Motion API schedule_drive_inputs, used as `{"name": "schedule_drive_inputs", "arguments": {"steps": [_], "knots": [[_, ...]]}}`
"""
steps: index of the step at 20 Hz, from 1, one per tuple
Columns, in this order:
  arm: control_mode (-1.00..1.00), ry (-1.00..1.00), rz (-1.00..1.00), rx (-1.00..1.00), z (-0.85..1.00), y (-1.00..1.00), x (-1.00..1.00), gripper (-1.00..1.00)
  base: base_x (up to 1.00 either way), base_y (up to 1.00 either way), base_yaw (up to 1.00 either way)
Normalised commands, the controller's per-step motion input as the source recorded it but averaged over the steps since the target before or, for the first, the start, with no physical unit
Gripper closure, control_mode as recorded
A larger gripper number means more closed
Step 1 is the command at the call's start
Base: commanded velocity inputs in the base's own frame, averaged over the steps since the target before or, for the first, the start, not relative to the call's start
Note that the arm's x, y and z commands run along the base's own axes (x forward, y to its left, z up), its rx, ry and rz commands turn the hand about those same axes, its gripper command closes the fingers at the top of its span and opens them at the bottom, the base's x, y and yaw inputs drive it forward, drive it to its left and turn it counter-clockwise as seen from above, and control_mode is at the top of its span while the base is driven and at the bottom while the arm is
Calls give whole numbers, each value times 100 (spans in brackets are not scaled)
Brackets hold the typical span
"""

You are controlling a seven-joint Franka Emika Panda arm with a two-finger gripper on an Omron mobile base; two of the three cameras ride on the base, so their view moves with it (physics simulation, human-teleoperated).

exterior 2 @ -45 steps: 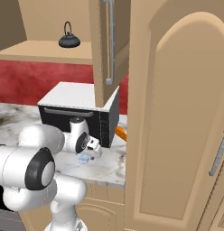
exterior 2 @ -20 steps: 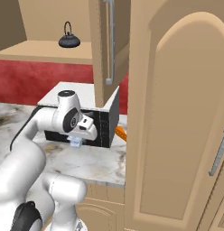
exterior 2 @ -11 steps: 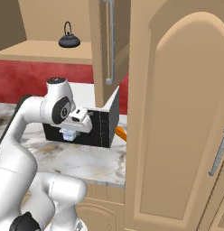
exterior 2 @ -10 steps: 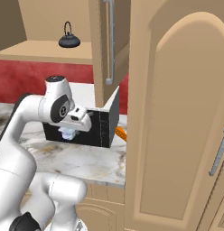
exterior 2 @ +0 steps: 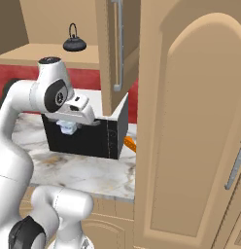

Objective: Pick the yogurt and yogurt from the counter and place them in the cabinets closest to them.

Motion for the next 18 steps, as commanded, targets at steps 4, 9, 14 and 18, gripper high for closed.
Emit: {"name": "schedule_drive_inputs", "arguments": {"steps": [4,9,14,18], "knots": [[-100,-2,0,0,76,0,9,100,0,0,0],[-100,-3,0,0,72,0,13,100,0,0,0],[-100,-4,0,-1,57,0,26,100,0,0,0],[-100,-8,0,-2,40,1,17,100,0,0,0]]}}
